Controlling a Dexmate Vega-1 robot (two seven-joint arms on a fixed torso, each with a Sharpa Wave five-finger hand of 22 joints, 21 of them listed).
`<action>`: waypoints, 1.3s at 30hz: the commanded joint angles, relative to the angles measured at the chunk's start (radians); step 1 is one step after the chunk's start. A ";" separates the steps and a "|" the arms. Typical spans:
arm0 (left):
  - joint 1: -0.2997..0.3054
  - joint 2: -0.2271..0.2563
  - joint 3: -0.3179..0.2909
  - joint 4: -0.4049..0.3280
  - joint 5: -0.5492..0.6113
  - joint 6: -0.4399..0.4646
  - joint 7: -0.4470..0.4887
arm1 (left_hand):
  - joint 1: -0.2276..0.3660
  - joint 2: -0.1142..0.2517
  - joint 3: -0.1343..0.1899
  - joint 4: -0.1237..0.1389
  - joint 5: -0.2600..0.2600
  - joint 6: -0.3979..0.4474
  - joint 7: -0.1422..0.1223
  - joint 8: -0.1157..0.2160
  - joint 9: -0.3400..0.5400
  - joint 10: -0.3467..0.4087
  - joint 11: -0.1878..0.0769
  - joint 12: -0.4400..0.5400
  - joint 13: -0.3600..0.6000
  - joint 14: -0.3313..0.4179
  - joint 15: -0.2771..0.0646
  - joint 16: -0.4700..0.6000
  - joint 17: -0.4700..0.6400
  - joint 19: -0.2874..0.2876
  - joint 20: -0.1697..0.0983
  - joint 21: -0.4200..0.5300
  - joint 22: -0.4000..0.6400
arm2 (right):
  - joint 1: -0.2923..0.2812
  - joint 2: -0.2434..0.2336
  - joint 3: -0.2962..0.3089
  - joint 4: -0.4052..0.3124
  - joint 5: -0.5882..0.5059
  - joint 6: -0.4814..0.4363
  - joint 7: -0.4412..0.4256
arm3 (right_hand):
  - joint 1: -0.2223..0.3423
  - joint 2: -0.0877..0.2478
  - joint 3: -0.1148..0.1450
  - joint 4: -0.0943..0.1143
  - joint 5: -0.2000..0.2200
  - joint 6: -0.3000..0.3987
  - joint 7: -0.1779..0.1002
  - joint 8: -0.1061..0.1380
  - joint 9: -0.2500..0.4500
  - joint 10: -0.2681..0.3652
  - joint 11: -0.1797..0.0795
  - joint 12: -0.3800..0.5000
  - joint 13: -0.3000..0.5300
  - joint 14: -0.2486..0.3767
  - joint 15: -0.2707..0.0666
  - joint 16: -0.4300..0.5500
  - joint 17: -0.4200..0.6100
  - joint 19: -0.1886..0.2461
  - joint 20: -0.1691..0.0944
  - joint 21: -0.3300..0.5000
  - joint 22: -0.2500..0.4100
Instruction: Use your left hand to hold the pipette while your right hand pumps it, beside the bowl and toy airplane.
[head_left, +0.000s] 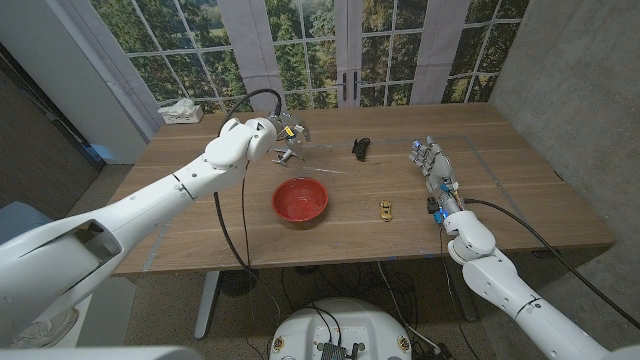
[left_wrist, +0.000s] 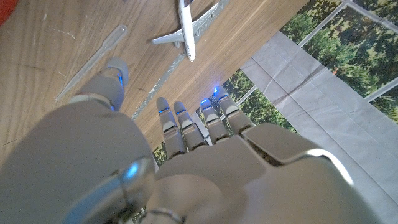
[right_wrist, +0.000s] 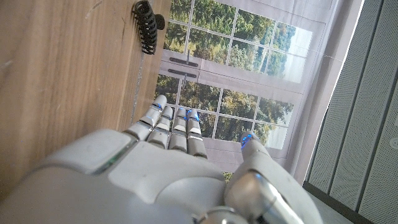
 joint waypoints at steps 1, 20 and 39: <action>0.005 -0.016 0.003 0.027 0.000 -0.013 0.004 | 0.021 0.005 -0.004 0.003 0.002 0.010 -0.006 0.003 0.001 0.011 0.000 0.000 0.002 0.008 -0.098 -0.001 0.006 0.006 -0.001 -0.007 0.001 | -0.007 -0.005 0.001 -0.012 -0.001 -0.007 -0.003 | -0.009 0.000 0.004 -0.007 -0.002 0.003 0.009 0.001 0.004 0.006 0.004 0.006 0.002 0.002 0.003 0.006 0.001 0.010 0.004 -0.002 0.003; -0.007 -0.042 0.027 0.092 -0.030 -0.038 0.036 | 0.041 0.012 -0.021 0.008 -0.001 0.030 -0.007 0.003 0.002 0.032 0.000 0.000 0.003 0.018 -0.105 0.000 0.006 0.018 -0.006 -0.016 0.002 | 0.015 -0.003 -0.005 0.010 0.001 -0.014 0.010 | -0.013 0.001 0.003 -0.011 -0.002 0.005 0.013 0.001 0.004 0.007 0.005 0.006 0.002 0.002 0.004 0.006 -0.002 0.014 0.005 -0.014 0.003; 0.015 -0.046 0.038 0.131 -0.071 -0.047 0.119 | 0.073 0.045 -0.035 0.011 -0.004 0.023 0.006 -0.012 0.003 0.046 0.000 -0.004 0.003 0.048 -0.117 0.006 0.006 0.049 -0.007 -0.022 0.003 | 0.040 0.000 -0.012 0.031 0.002 -0.027 0.014 | -0.014 0.002 0.003 -0.017 -0.002 0.008 0.025 0.001 0.004 0.009 0.011 0.006 0.003 0.002 0.006 0.007 -0.005 0.019 0.004 -0.027 0.003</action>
